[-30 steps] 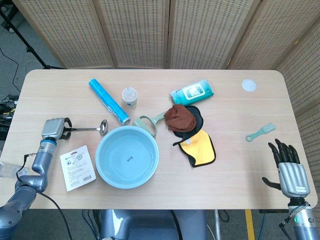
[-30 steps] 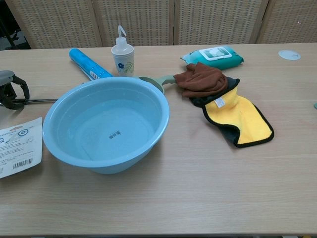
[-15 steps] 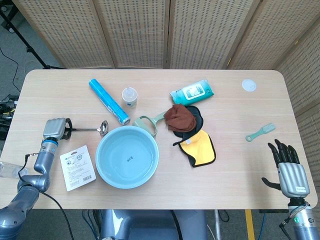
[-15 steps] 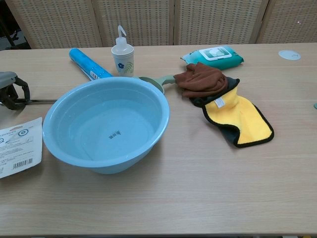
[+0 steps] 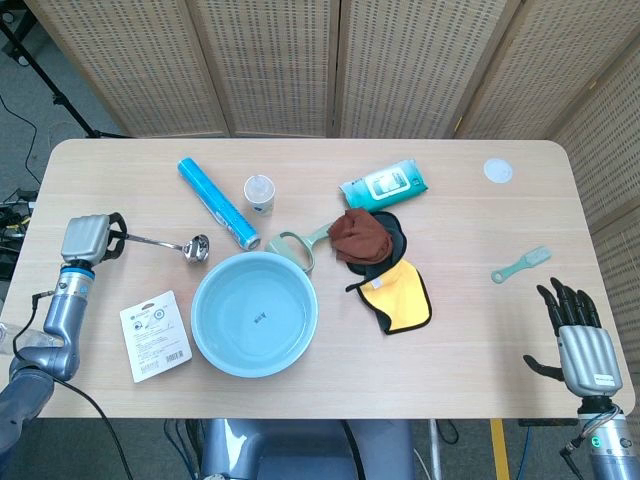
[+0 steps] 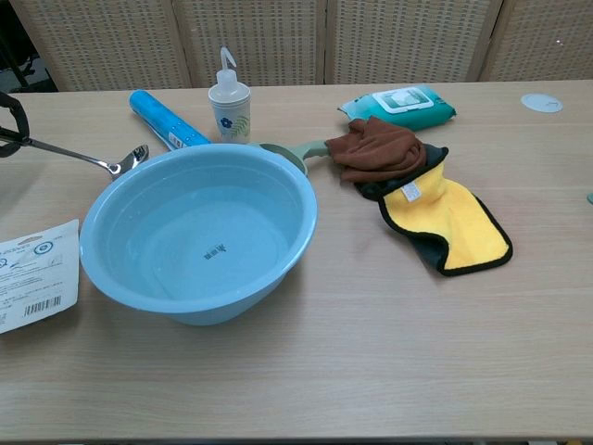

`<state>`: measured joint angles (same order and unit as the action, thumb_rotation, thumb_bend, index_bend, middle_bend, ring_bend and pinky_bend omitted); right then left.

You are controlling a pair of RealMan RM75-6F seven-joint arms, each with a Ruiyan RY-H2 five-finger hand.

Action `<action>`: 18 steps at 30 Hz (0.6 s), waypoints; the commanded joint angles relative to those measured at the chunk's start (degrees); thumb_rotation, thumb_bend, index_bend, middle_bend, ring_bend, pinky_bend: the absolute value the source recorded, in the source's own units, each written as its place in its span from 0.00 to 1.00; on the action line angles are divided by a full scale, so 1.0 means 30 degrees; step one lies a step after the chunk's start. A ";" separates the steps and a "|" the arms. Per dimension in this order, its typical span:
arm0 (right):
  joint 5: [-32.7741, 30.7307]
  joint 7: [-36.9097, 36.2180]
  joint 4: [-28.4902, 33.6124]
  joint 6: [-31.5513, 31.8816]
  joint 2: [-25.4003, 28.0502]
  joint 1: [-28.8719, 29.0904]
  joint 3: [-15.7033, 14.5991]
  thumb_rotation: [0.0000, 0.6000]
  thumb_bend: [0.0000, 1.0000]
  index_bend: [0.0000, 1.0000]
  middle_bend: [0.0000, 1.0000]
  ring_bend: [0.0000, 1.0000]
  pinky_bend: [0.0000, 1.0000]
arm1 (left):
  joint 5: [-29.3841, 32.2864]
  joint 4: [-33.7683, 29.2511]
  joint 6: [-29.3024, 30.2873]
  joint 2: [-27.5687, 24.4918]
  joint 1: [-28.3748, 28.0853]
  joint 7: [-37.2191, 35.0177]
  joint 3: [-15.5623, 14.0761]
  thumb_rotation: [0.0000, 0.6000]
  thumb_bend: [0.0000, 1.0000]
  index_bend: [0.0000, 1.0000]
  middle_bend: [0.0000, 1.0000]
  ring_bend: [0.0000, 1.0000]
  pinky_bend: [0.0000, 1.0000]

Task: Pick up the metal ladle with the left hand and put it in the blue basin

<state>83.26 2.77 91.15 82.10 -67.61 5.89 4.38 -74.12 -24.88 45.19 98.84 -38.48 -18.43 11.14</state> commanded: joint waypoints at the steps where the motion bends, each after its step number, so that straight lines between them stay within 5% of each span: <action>1: 0.0080 -0.0085 0.0101 0.0062 0.0076 -0.0023 -0.0016 1.00 0.00 0.00 0.00 0.00 0.00 | 0.0095 -0.1244 0.0936 -0.1061 0.0318 0.0553 0.0274 1.00 0.54 0.86 1.00 0.92 0.91; 6: 0.0288 -0.0428 0.0434 0.0304 0.0323 -0.0120 -0.0034 1.00 0.00 0.00 0.00 0.00 0.00 | -0.0346 -0.3826 0.3759 -0.3411 0.0976 0.1934 0.0462 1.00 0.54 0.88 1.00 0.92 0.91; 15: 0.0337 -0.1299 0.0840 0.0592 0.0928 -0.0275 0.0080 1.00 0.00 0.00 0.00 0.00 0.00 | -0.2194 -1.4524 0.7405 -0.9549 0.2064 0.3314 0.0565 1.00 0.54 0.88 1.00 0.92 0.91; 18: 0.0291 -0.1487 0.0850 0.0579 0.1010 -0.0269 0.0128 1.00 0.00 0.00 0.00 0.00 0.00 | -0.2863 -1.6574 0.7645 -1.0364 0.1904 0.4189 0.0445 1.00 0.54 0.88 1.00 0.92 0.91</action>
<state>84.16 -1.65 93.68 83.84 -64.62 5.08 4.73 -78.79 -63.75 63.96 75.17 -33.59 -9.62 12.62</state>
